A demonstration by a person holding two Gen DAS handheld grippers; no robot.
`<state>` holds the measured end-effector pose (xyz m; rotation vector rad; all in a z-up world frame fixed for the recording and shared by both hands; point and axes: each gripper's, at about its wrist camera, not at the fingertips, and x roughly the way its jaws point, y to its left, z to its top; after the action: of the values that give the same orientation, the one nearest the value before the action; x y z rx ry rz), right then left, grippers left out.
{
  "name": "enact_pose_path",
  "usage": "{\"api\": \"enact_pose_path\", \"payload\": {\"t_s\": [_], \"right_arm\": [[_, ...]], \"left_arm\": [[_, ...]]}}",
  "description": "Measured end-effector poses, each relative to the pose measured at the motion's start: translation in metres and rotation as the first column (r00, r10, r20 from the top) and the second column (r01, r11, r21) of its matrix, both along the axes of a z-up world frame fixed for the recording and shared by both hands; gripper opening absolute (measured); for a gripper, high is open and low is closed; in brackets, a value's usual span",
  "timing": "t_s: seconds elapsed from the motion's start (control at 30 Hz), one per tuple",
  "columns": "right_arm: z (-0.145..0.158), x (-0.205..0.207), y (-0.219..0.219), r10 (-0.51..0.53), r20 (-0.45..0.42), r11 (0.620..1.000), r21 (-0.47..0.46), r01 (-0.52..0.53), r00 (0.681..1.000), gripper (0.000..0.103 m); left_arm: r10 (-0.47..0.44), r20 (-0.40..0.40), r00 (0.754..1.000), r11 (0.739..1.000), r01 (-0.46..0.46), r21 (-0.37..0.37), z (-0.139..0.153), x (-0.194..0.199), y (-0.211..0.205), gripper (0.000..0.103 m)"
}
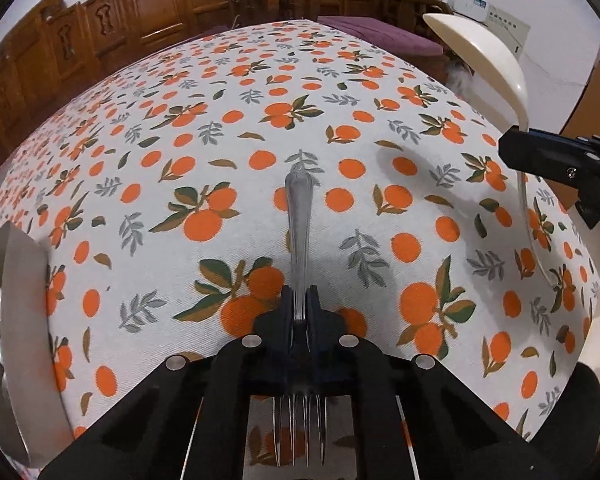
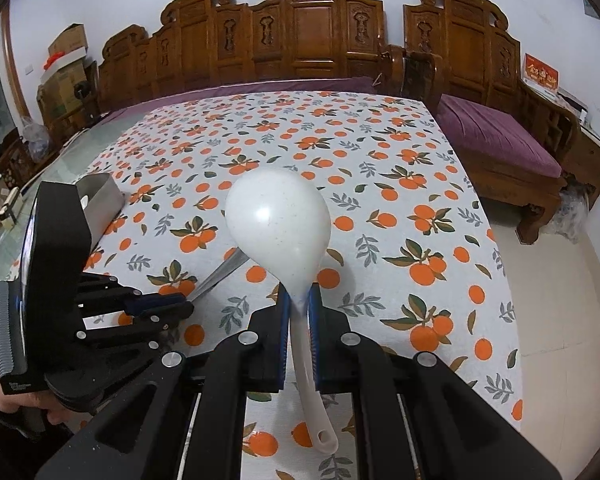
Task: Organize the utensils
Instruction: 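Grasp the metal fork with the left tool while the right tool holds the white spoon, then carry the metal fork into the grey tray and open the left tool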
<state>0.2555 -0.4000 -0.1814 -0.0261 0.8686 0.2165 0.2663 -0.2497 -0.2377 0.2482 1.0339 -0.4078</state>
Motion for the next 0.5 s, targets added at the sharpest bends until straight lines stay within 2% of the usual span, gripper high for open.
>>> {"api": "enact_pose_path", "payload": {"t_s": [0.1, 0.17, 0.5], "right_arm": [[0.003, -0.002, 0.004, 0.01, 0.006, 1.0, -0.003, -0.01, 1.0, 0.011], [0.008, -0.003, 0.008, 0.014, 0.014, 1.0, -0.001, -0.014, 1.0, 0.011], [0.037, -0.014, 0.035, 0.044, 0.057, 0.999, -0.008, -0.043, 0.997, 0.011]], "left_arm": [[0.016, 0.014, 1.0, 0.999, -0.016, 0.029, 0.003, -0.002, 0.011, 0.006], [0.029, 0.017, 0.999, 0.999, -0.03, 0.022, 0.007, -0.002, 0.02, 0.006], [0.096, 0.108, 0.99, 0.995, -0.095, -0.018, 0.066, -0.017, 0.07, 0.006]]}}
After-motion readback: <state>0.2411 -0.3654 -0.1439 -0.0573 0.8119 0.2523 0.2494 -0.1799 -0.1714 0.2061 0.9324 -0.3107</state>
